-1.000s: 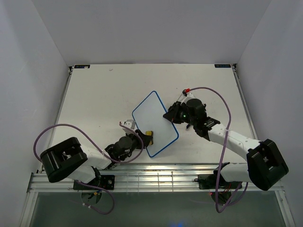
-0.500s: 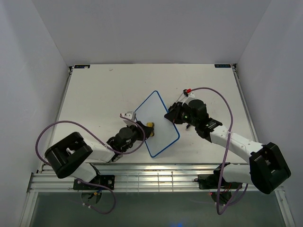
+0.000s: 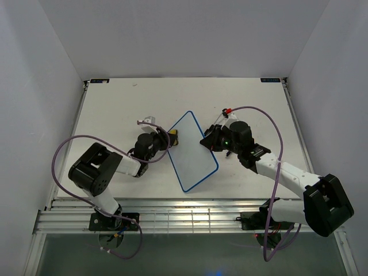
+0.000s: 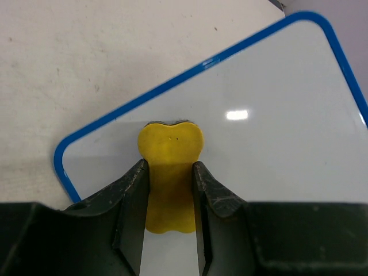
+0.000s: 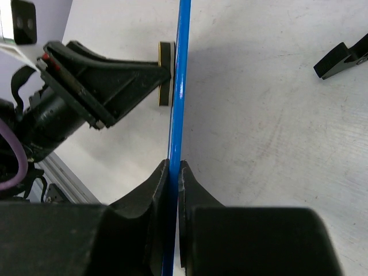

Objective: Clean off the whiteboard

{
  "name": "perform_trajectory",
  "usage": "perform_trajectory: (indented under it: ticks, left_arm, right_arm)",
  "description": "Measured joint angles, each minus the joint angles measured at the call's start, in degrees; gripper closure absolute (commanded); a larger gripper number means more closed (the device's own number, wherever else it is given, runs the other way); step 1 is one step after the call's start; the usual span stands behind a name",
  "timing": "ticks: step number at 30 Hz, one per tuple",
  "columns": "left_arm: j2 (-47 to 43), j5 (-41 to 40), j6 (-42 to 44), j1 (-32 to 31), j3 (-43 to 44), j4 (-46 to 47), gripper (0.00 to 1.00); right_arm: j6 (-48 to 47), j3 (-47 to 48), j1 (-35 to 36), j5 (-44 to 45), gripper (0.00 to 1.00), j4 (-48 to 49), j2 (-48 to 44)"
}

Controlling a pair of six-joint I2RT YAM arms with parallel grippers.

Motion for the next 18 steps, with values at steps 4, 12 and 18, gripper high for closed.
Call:
perform_trajectory:
  ticks: [4, 12, 18]
  left_arm:
    - [2.5, 3.0, 0.9, 2.7, 4.4, -1.2, 0.99]
    - [3.8, 8.2, 1.5, 4.2, 7.8, -3.1, 0.99]
    - [1.1, 6.3, 1.7, -0.2, 4.7, -1.2, 0.98]
  right_arm:
    - [-1.1, 0.0, -0.2, 0.0, 0.92, -0.6, -0.2]
    - [-2.7, 0.1, -0.3, -0.1, 0.92, -1.4, -0.4]
    - [-3.1, 1.1, -0.3, 0.0, 0.92, -2.9, -0.3]
